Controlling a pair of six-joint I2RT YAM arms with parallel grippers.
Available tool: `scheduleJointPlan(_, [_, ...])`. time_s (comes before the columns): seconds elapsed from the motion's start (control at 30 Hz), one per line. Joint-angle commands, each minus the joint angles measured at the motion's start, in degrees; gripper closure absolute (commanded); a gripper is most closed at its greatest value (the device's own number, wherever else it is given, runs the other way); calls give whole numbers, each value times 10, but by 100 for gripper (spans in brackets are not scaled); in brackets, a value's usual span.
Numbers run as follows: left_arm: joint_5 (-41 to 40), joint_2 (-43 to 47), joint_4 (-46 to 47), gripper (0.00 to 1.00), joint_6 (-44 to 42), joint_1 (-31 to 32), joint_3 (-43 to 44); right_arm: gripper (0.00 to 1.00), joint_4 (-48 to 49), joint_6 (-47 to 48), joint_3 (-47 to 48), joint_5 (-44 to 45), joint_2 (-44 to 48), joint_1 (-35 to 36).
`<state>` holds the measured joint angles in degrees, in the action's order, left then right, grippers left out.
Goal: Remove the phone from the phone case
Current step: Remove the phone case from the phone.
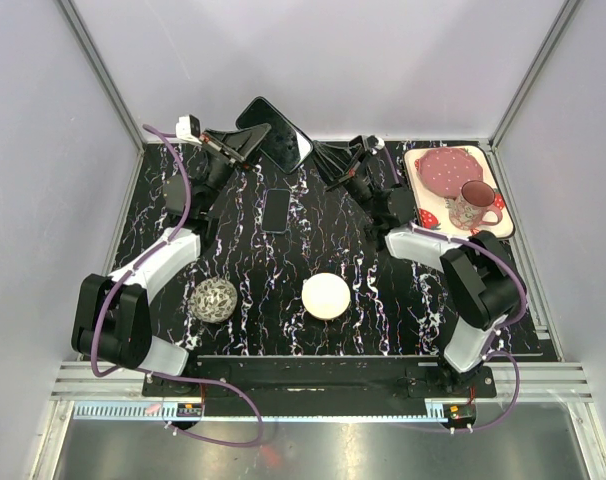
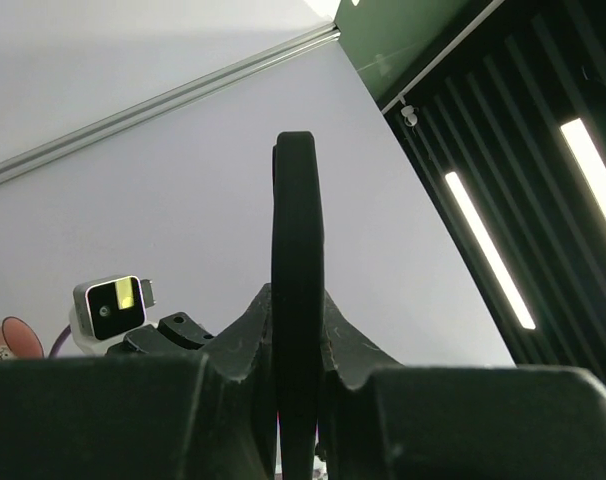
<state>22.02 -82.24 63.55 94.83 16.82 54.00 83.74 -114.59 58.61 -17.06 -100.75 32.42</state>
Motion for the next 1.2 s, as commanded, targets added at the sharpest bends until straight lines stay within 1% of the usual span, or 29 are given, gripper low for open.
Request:
scheduleJointPlan(0.0, [29,50,172,100,83,26,53,100,60,-110,9,-3,-33,19])
scheduleJointPlan(0.13, [23,52,174,100,92,26,60,100,58,-93,-9,-17,-45,25])
scheduleJointPlan(0.23, [19,45,187,100,108,26,66,100,33,-57,-43,-35,-35,24])
scheduleJointPlan(0.27, [15,42,192,100,123,26,66,100,17,-22,-57,-47,-29,21])
scheduleJointPlan(0.33, [9,33,212,100,142,26,66,100,-53,19,-79,-73,-18,21])
scheduleJointPlan(0.37, [7,30,220,100,161,26,68,100,-78,63,-102,-76,-7,22])
scheduleJointPlan(0.4, [7,28,233,100,167,26,69,100,-125,80,-116,-77,-2,20])
scheduleJointPlan(0.47, [8,30,234,100,171,26,69,100,-166,130,-139,-80,12,19])
scheduleJointPlan(0.5, [11,33,227,100,169,26,69,100,-203,141,-143,-79,17,18])
scheduleJointPlan(0.53, [18,37,221,100,165,26,69,100,-215,155,-144,-83,20,17])
scheduleJointPlan(0.57, [23,42,215,100,158,26,70,100,-240,194,-131,-88,34,16])
scheduleJointPlan(0.6, [29,44,201,100,157,27,72,100,-320,219,-121,-90,47,15])
scheduleJointPlan(0.63, [43,45,193,100,156,27,73,100,-374,252,-108,-90,60,16])
scheduleJointPlan(0.67, [49,46,187,100,154,28,73,100,-436,330,-73,-82,90,16])
scheduleJointPlan(0.7, [57,49,174,100,154,28,75,100,-557,369,-56,-71,106,16])
scheduleJointPlan(0.77, [86,54,154,100,143,28,77,100,-632,448,-23,-38,142,15])
scheduleJointPlan(0.8, [97,61,124,100,137,28,78,100,-681,468,-14,-31,152,13])
scheduleJointPlan(0.87, [122,67,99,100,118,28,79,92,-719,513,14,-20,167,11])
scheduleJointPlan(0.9, [129,68,81,100,114,28,80,85,-742,523,23,-21,170,9])
scheduleJointPlan(1.0, [149,61,83,100,116,29,87,79,-752,546,48,-50,168,4])
scheduleJointPlan(1.07, [169,54,68,100,114,29,96,73,-754,560,69,-87,162,-2])
scheduleJointPlan(1.1, [175,52,64,100,112,29,100,72,-755,564,77,-102,160,-4])
scheduleJointPlan(1.13, [185,52,57,100,108,29,102,69,-754,570,84,-134,158,-5])
scheduleJointPlan(1.17, [188,51,54,100,104,29,102,69,-754,574,98,-152,152,-8])
